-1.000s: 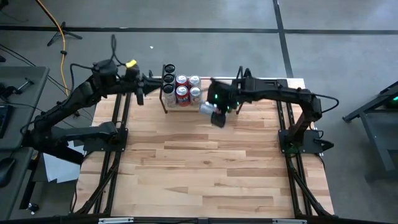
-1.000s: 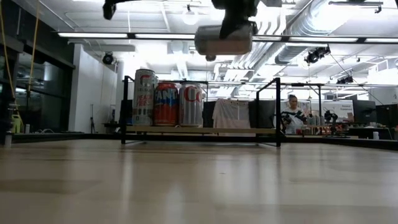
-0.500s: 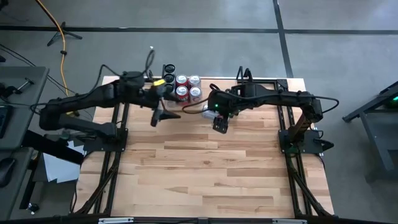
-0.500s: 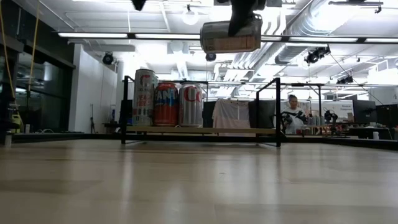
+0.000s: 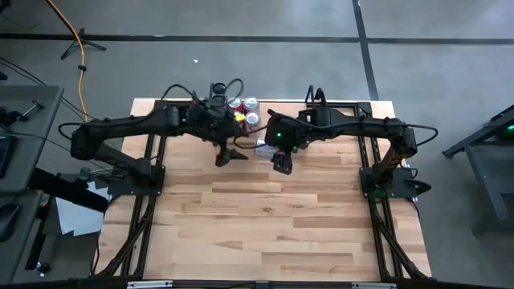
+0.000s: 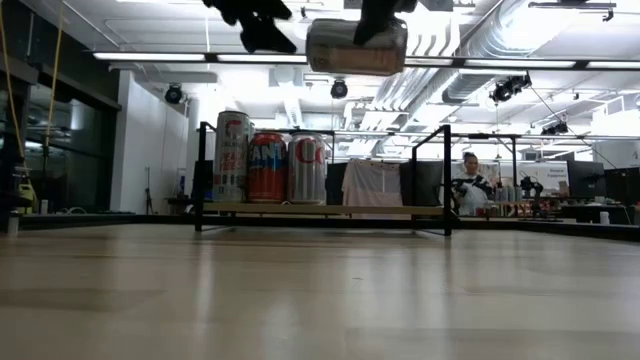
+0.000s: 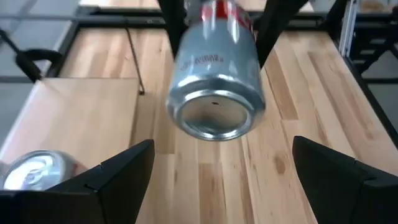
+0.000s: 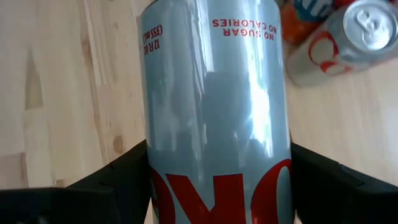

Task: Place canned beverage on shelf
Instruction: Put the silver soda can aligned with the other silver soda can on the shelf

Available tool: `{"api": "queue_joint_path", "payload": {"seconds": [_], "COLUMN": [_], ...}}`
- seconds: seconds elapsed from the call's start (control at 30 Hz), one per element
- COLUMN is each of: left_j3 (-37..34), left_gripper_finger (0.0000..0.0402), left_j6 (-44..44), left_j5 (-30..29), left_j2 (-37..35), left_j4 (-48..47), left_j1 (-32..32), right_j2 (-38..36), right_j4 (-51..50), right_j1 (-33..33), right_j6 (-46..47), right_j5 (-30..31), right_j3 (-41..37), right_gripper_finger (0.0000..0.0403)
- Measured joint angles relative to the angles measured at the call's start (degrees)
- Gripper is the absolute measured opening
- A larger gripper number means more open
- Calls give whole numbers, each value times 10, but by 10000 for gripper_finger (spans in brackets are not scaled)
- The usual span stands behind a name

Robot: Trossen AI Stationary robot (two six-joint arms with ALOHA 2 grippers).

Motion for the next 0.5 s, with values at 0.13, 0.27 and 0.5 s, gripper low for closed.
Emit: {"api": "queue_joint_path", "payload": {"seconds": [0.13,0.27,0.5], "left_j3": [0,0,0], "left_gripper_finger": [337,337,337], "left_j6": [-1,-25,-29], "left_j5": [0,0,4], "left_j2": [30,49,48], "left_j4": [12,37,87], "left_j1": [-10,-12,-19], "right_j2": [0,0,0], "right_j4": [22,32,43], "right_j1": [-1,-1,-1], "right_j6": [-23,-28,-37], "right_j5": [-6,-9,-9], "right_j3": [0,0,0], "right_gripper_finger": [287,287,287]}}
